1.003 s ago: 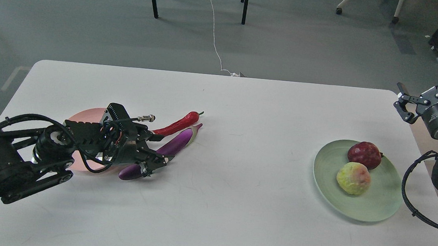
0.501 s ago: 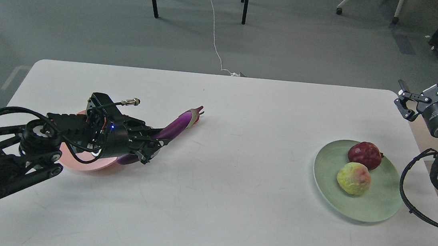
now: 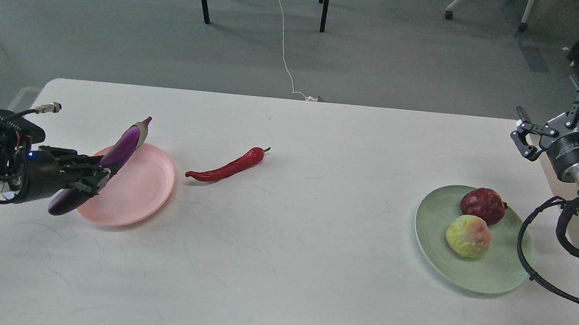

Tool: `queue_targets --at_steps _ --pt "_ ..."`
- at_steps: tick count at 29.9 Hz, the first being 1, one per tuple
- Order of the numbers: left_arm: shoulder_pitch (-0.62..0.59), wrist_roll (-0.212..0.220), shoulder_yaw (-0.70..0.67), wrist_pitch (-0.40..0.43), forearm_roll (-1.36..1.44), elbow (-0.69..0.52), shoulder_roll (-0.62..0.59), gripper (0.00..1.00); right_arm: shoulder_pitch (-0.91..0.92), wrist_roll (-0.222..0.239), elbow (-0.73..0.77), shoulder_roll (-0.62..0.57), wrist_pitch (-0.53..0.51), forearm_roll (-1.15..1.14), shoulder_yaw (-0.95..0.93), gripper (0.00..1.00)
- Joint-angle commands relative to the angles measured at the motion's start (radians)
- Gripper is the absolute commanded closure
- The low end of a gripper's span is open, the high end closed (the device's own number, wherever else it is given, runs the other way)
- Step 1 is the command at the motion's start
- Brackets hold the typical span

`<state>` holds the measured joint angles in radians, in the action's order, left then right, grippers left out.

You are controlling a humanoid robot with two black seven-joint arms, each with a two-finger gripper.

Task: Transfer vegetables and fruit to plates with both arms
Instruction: 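Lift the eggplant onto the pink plate and release it, then reach the left gripper to the red chili pepper and grasp it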

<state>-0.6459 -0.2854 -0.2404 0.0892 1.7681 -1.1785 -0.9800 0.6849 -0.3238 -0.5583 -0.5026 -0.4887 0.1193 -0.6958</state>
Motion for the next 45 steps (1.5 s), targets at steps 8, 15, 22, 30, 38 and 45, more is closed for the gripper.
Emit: queue_targets --at_steps 8,15,22,30,38,45 --pt "0.018 0.002 0.003 0.001 -0.009 0.077 0.057 0.32 0.005 0.003 0.001 -0.007 0.0 -0.015 0.068 0.02" --pt "-0.088 -0.009 -0.013 0.029 -0.056 0.077 0.04 0.21 0.007 0.003 0.005 -0.005 0.0 -0.015 0.068 0.02" --pt "-0.386 0.005 0.001 0.204 -0.067 0.071 0.156 0.22 0.008 0.002 0.001 -0.004 0.0 -0.015 0.067 0.02" --pt "-0.383 0.049 0.021 0.204 0.109 0.085 0.421 0.26 0.001 0.002 0.001 -0.005 0.0 -0.015 0.064 0.02" --pt "-0.382 0.052 0.147 0.19 0.154 0.18 0.578 0.39 -0.002 0.002 -0.005 -0.005 0.0 -0.014 0.058 0.02" --pt "-0.339 0.054 0.156 0.185 0.154 0.263 0.598 0.41 -0.002 0.002 -0.005 -0.007 0.0 -0.014 0.058 0.02"
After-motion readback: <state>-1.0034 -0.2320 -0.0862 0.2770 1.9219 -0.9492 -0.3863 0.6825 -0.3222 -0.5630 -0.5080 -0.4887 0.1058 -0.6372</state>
